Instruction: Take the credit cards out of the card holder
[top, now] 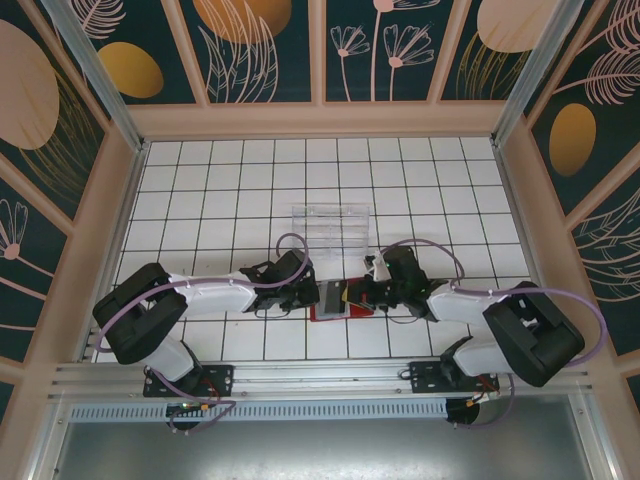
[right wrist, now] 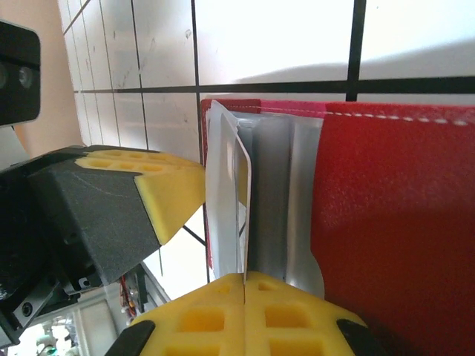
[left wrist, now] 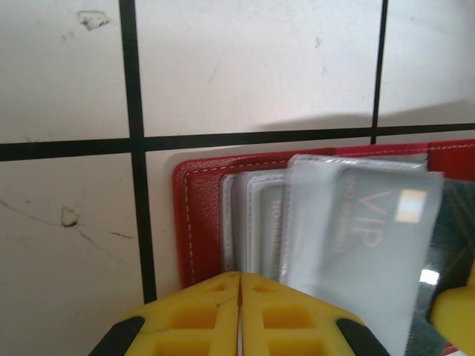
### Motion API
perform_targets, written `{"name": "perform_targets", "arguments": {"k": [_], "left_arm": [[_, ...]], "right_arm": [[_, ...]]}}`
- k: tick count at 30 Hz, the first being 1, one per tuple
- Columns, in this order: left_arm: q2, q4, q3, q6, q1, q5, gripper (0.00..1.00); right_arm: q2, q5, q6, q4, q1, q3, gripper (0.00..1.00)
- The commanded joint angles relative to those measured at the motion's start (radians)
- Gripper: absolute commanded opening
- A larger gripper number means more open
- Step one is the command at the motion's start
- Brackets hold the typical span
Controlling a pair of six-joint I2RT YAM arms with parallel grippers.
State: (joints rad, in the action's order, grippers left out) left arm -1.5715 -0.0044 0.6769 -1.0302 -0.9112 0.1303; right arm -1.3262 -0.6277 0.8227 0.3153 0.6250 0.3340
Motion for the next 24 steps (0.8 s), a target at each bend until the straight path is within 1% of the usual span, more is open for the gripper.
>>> {"name": "perform_targets", "arguments": {"k": [1,11,15,24], "left_arm": [[0.007,-0.074,0.004,0.021,-0.008,-0.002,0.09],[0.0,-0.074,0.015,0.025,-0.009,0.0,0.09],[0.005,-0.081,0.023,0.031,-0.008,-0.005,0.09],[-0.007,-0.092,0.042,0.041,-0.009,-0.009,0.09]], "right_arm": [[0.05,0.043,-0.036,-0.083,-0.011,0.005,0.02],[0.131,0.08,-0.088,-0.219,-0.031,0.005,0.01],[0.133,0.086,-0.114,-0.257,-0.036,0.014,0.01],[0.189,0.131,-0.161,-0.383,-0.053,0.046,0.01]]}}
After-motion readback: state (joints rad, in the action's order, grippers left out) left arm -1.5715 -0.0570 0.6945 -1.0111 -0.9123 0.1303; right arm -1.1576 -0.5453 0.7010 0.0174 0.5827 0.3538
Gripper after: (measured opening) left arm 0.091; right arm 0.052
